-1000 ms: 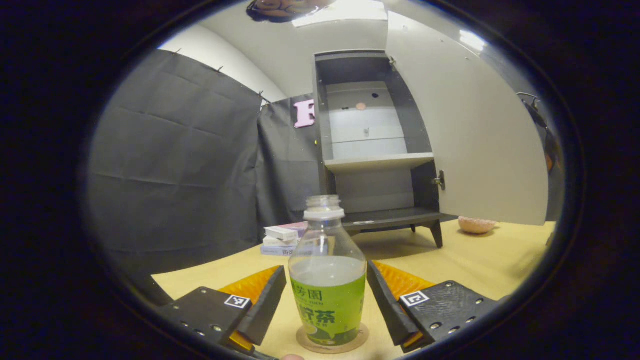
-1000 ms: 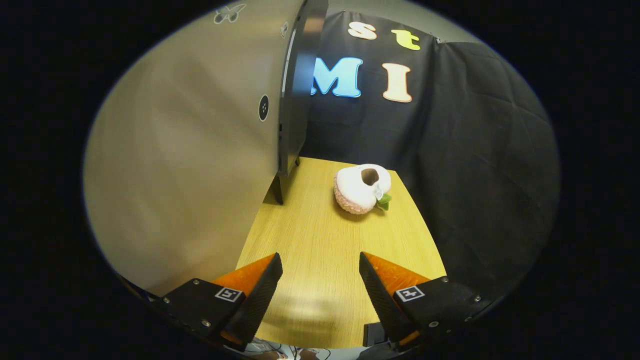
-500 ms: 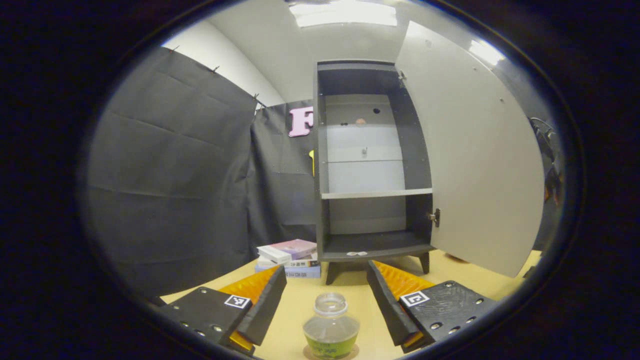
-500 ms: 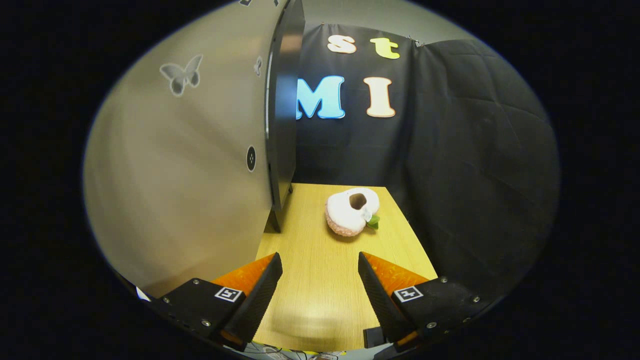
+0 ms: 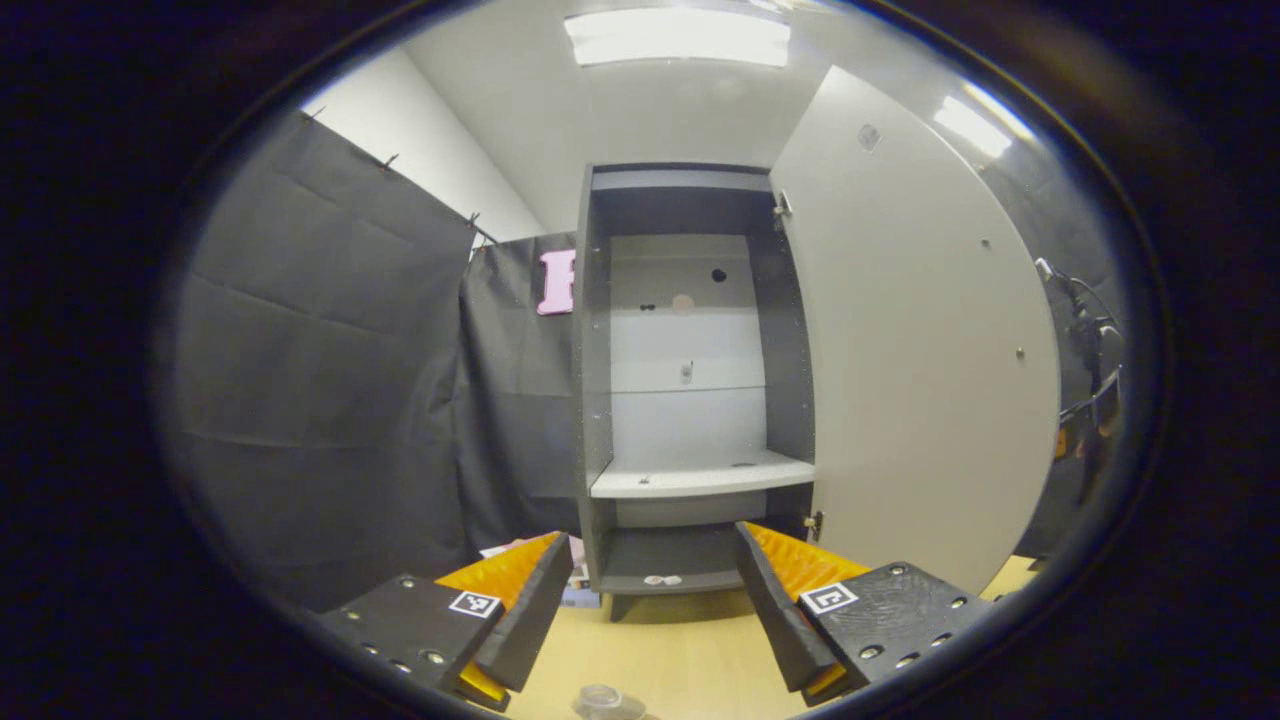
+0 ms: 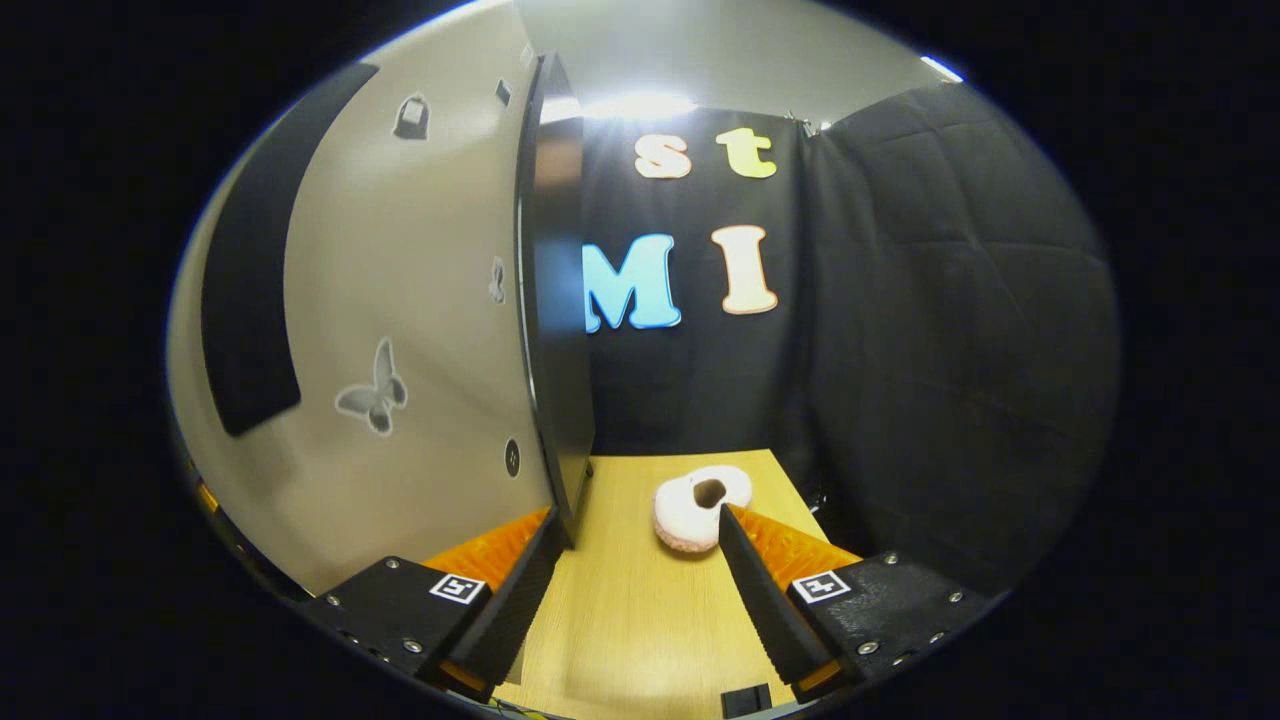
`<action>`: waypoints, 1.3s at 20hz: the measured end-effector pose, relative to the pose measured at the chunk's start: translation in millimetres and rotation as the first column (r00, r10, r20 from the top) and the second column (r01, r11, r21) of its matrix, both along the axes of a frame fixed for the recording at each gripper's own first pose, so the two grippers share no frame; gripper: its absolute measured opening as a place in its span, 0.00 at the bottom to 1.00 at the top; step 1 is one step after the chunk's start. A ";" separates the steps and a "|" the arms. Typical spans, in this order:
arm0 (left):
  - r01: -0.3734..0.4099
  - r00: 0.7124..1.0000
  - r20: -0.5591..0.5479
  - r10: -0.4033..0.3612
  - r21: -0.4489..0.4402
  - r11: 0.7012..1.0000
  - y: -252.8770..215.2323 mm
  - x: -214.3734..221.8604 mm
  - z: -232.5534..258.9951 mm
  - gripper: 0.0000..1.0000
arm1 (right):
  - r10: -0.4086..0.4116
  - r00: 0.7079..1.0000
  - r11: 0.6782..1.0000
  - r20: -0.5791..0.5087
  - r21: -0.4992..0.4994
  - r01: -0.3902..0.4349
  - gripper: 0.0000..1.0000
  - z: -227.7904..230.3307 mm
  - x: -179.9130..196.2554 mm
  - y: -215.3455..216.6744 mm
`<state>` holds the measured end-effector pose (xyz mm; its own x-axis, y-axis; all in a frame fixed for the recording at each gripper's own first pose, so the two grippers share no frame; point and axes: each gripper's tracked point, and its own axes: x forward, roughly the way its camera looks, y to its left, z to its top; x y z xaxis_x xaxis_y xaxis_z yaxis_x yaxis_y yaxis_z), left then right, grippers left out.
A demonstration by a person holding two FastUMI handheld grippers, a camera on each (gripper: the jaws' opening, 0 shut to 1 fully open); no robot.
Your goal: Open the cabinet door with the right hand, grasp the bottle in the cabinet with the left hand and place it on the coaster, then close the cabinet door with the right hand.
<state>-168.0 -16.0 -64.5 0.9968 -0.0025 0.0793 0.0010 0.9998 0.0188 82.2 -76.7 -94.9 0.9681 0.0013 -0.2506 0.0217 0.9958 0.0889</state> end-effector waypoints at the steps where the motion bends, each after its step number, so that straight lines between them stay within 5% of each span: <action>1: -0.008 1.000 -0.010 0.008 0.007 1.000 -6.3 3.3 6.8 0.92 | 0.002 1.000 1.000 0.015 0.008 -0.002 0.95 9.0 3.2 -3.3; 8: -0.061 0.997 -0.051 0.058 -0.049 0.997 -49.0 23.4 52.6 0.92 | 0.080 0.979 0.996 0.187 0.016 -0.084 0.95 94.4 13.6 -10.7; 14: -0.125 0.990 -0.067 0.124 -0.011 0.992 -58.3 29.6 56.3 0.92 | 0.196 0.963 0.972 0.187 0.093 -0.216 0.95 99.3 14.9 7.2; 19: -0.083 0.994 -0.070 0.082 -0.017 0.996 -62.7 37.6 51.3 0.92 | 0.246 0.948 0.961 0.201 0.074 -0.265 0.89 103.5 1.7 28.3; 21: -0.062 0.995 -0.076 0.060 -0.026 0.998 -62.7 42.1 50.4 0.92 | 0.255 0.945 0.959 0.207 0.068 -0.274 0.94 107.3 -5.2 40.3; 26: 0.012 0.996 -0.084 -0.015 -0.036 0.999 -54.3 51.7 46.3 0.93 | 0.183 0.953 0.983 0.240 -0.019 -0.184 0.92 116.4 -7.4 40.1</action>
<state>-116.3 -70.3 -18.1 0.9999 -0.0147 -0.0045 0.0146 0.9997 -0.0178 74.9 -36.5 21.6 0.9827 0.1847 -0.0105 -0.1834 0.9803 0.0730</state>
